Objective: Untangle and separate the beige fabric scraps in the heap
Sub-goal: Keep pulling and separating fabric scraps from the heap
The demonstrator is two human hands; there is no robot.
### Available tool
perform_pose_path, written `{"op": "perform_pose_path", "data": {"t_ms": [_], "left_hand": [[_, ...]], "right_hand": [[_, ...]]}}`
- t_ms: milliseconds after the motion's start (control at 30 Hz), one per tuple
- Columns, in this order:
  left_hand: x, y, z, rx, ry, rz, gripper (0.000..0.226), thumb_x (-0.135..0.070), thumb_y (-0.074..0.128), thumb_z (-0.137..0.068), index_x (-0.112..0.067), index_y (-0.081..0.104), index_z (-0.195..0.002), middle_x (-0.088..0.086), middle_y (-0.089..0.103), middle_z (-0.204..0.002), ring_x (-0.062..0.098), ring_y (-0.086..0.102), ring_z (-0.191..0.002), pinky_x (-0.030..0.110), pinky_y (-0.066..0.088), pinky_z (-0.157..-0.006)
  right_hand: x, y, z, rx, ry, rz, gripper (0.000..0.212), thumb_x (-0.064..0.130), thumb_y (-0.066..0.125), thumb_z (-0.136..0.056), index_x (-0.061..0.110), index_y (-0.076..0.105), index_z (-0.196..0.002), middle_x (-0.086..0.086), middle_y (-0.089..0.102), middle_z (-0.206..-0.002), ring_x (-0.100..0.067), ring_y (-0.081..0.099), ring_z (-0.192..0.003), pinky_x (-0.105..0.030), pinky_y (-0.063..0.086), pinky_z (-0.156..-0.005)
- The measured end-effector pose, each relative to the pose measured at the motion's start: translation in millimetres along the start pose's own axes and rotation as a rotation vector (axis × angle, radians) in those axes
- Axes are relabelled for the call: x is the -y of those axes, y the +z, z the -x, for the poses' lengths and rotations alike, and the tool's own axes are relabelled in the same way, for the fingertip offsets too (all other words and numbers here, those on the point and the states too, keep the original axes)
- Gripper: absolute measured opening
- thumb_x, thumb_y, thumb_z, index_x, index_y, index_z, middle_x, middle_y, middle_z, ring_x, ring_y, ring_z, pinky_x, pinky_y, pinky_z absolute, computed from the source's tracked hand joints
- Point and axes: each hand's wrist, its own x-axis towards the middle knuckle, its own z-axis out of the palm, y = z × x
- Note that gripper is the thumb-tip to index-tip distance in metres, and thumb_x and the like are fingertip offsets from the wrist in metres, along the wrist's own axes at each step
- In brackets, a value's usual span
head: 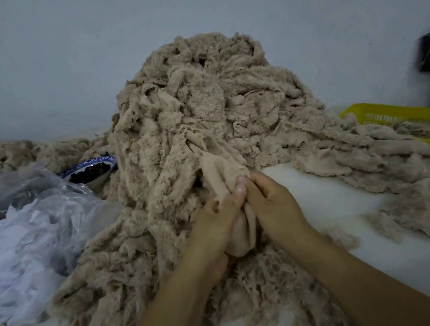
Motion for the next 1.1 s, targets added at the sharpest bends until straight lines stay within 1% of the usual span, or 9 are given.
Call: {"op": "perform_pose_path", "data": {"t_ms": [167, 300, 400, 600, 767, 900, 967, 1033, 1100], "left_hand": [[-3.4, -14.6, -4.9, -0.058, 0.001, 0.269, 0.04, -0.038, 0.068, -0.082, -0.006, 0.077, -0.103, 0.02, 0.074, -0.107, 0.028, 0.074, -0.094, 0.038, 0.062, -0.081], [-5.3, -11.6, -2.1, -0.137, 0.046, 0.247, 0.054, -0.038, 0.067, -0.077, 0.003, 0.07, -0.111, 0.021, 0.073, -0.105, 0.023, 0.074, -0.087, 0.033, 0.062, -0.074], [-5.1, -7.4, 3.2, -0.1, 0.118, 0.229, 0.058, -0.037, 0.061, -0.085, 0.012, 0.064, -0.116, 0.027, 0.066, -0.105, 0.032, 0.062, -0.093, 0.034, 0.051, -0.08], [-8.9, -2.2, 5.9, 0.032, 0.018, 0.347, 0.047, -0.038, 0.054, -0.088, 0.001, 0.078, -0.097, 0.022, 0.062, -0.098, 0.028, 0.055, -0.088, 0.029, 0.038, -0.072], [-29.2, -32.3, 7.1, 0.149, -0.041, 0.71, 0.043, -0.048, 0.063, -0.082, -0.008, 0.074, -0.091, 0.009, 0.067, -0.075, 0.021, 0.067, -0.065, 0.026, 0.054, -0.043], [-24.6, -47.2, -2.7, 0.038, 0.018, 0.827, 0.052, -0.05, 0.05, -0.095, -0.009, 0.067, -0.122, 0.017, 0.072, -0.115, 0.031, 0.074, -0.098, 0.041, 0.061, -0.076], [-19.6, -51.7, -8.2, -0.054, 0.058, 0.835, 0.052, -0.05, 0.046, -0.098, -0.011, 0.064, -0.128, 0.015, 0.067, -0.128, 0.031, 0.067, -0.115, 0.047, 0.05, -0.1], [-21.7, -58.2, -10.3, -0.107, 0.045, 0.85, 0.046, -0.048, 0.05, -0.097, -0.013, 0.071, -0.118, 0.011, 0.071, -0.121, 0.024, 0.069, -0.111, 0.043, 0.051, -0.099], [-22.8, -58.5, -12.5, -0.214, -0.012, 0.781, 0.04, -0.042, 0.051, -0.101, -0.009, 0.074, -0.094, 0.005, 0.071, -0.095, 0.014, 0.07, -0.084, 0.03, 0.059, -0.077]], "right_hand": [[2.6, -0.2, 6.1, 0.141, 0.041, 0.058, 0.04, 0.08, 0.053, -0.077, 0.042, 0.051, -0.091, 0.016, 0.065, -0.087, 0.001, 0.062, -0.077, -0.021, 0.051, -0.061], [-11.0, 2.0, 1.7, 0.166, 0.033, 0.322, 0.03, 0.033, 0.057, -0.096, 0.025, 0.043, -0.071, 0.009, 0.046, -0.067, 0.0, 0.042, -0.057, -0.029, 0.036, -0.056], [-11.6, -6.9, -4.2, 0.079, 0.15, 0.235, 0.01, 0.021, 0.057, -0.096, 0.023, 0.057, -0.087, 0.006, 0.062, -0.085, -0.002, 0.061, -0.079, -0.027, 0.054, -0.072], [-19.6, -14.0, -12.8, 0.008, 0.283, 0.126, 0.034, 0.009, 0.053, -0.096, 0.021, 0.039, -0.067, 0.007, 0.048, -0.06, 0.008, 0.05, -0.045, -0.005, 0.031, -0.037], [-23.7, -39.4, -21.8, -0.221, 0.459, 0.106, 0.027, 0.023, 0.054, -0.096, 0.016, 0.042, -0.073, -0.001, 0.049, -0.069, -0.013, 0.046, -0.061, -0.028, 0.035, -0.051], [-22.6, -41.0, -20.8, -0.288, 0.474, -0.068, 0.048, 0.044, 0.052, -0.098, -0.004, 0.056, -0.097, -0.028, 0.059, -0.095, -0.039, 0.062, -0.09, -0.044, 0.052, -0.082], [-19.8, -32.6, -19.7, -0.267, 0.471, -0.099, 0.051, 0.054, 0.052, -0.096, 0.006, 0.065, -0.103, -0.016, 0.064, -0.102, -0.03, 0.061, -0.099, -0.05, 0.053, -0.084], [-17.4, -32.4, -21.5, -0.275, 0.502, -0.226, 0.037, 0.06, 0.054, -0.093, 0.027, 0.069, -0.1, 0.011, 0.064, -0.096, -0.014, 0.061, -0.093, -0.036, 0.051, -0.077], [-19.2, -37.2, -23.7, -0.283, 0.583, -0.432, 0.051, 0.066, 0.057, -0.088, 0.029, 0.065, -0.123, 0.006, 0.067, -0.116, -0.021, 0.063, -0.109, -0.047, 0.051, -0.095]]}}
